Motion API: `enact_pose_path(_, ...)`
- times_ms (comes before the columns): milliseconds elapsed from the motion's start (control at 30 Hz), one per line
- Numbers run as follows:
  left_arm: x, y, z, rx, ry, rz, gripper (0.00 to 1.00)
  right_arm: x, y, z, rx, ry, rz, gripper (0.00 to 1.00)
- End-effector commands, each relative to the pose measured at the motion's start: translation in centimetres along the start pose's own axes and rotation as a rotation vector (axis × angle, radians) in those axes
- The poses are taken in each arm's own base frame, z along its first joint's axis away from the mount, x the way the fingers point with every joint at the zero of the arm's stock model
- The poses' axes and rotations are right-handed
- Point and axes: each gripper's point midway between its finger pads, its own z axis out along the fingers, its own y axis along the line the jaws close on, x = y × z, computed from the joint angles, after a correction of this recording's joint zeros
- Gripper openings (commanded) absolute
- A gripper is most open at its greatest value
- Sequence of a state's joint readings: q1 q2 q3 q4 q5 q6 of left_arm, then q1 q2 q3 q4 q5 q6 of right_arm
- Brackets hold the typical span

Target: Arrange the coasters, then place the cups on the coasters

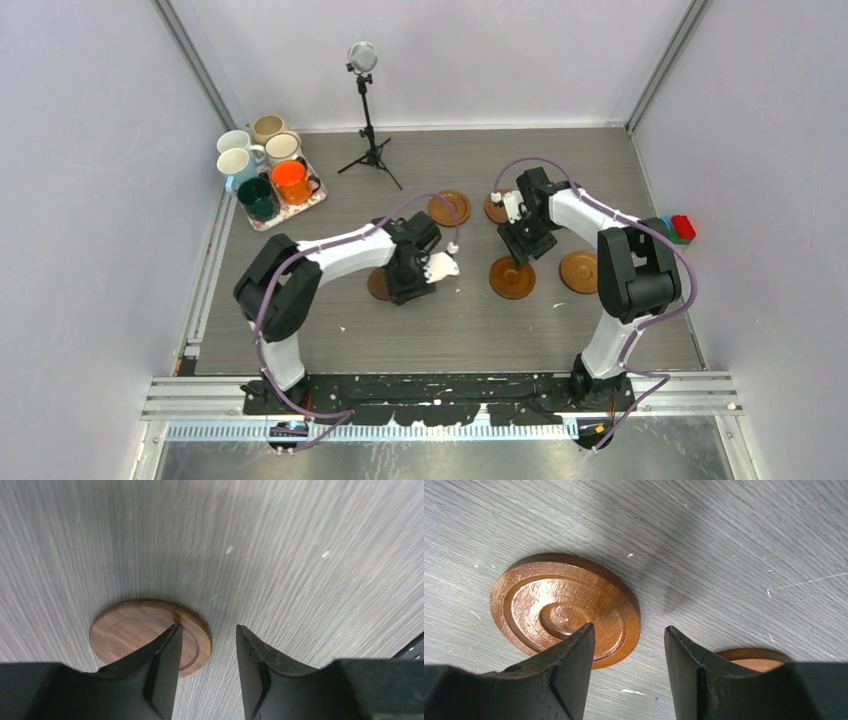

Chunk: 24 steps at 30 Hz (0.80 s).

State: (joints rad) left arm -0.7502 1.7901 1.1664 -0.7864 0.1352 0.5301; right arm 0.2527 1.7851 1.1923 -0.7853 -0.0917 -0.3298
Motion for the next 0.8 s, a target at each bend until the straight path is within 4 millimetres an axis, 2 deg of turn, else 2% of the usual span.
enact_pose_path(0, -4.1, -3.9, 2.3, 0.122, -0.032, 0.089, 0.46, -0.9, -0.2, -1.2, -0.015, -0.048, 0.013, 0.58)
enact_pose_path(200, -8.5, -5.0, 2.7, 0.133, -0.064, 0.162, 0.47, -1.7, -0.8, -3.8, -0.042, -0.12, 0.064, 0.59)
enact_pose_path(367, -11.0, -5.7, 2.7, 0.139, -0.095, 0.196, 0.47, -2.0, -1.5, -5.6, -0.043, -0.165, 0.089, 0.61)
enact_pose_path(567, -13.5, -6.7, 2.7, 0.154, -0.126, 0.221, 0.48, -2.1, -1.8, -6.0, -0.054, -0.18, 0.106, 0.61)
enact_pose_path(767, -14.5, -6.9, 2.4, 0.171, -0.134, 0.218, 0.48, -1.7, -1.6, -5.7, -0.062, -0.172, 0.111, 0.61)
